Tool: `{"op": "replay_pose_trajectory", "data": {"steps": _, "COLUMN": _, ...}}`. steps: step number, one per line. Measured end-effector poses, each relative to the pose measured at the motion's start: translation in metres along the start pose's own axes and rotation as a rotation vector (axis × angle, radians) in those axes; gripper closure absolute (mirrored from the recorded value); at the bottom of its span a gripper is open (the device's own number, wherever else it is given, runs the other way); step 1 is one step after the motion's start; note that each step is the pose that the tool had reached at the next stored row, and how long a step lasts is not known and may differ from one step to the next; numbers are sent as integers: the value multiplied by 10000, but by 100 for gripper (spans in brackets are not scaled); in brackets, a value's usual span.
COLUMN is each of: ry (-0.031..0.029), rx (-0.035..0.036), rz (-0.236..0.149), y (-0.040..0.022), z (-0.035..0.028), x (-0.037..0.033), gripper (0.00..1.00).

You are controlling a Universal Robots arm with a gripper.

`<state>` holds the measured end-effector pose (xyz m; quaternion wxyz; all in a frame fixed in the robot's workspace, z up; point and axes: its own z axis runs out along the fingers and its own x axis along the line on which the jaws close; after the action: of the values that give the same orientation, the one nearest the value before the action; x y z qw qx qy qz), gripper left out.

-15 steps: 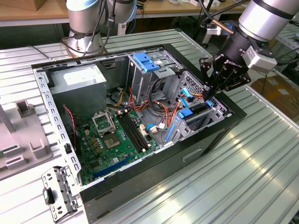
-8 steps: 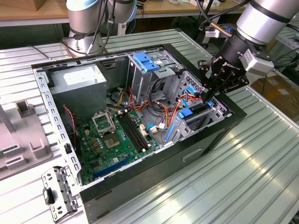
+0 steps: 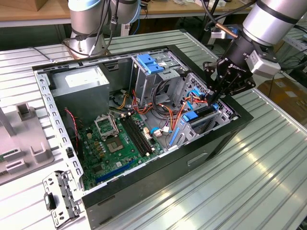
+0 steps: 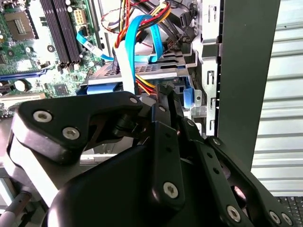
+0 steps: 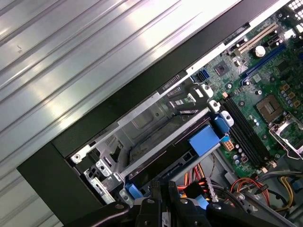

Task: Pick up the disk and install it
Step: 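Insert the first disk wire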

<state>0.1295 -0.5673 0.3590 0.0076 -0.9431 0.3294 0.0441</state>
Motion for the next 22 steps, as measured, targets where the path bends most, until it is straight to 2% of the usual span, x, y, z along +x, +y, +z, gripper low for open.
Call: {"op": "replay_pose_trajectory", "data": {"steps": 22, "ry": -24, "rx": 144, "rz": 1627, "y": 0, "z": 13, "x": 1, "gripper": 83}}
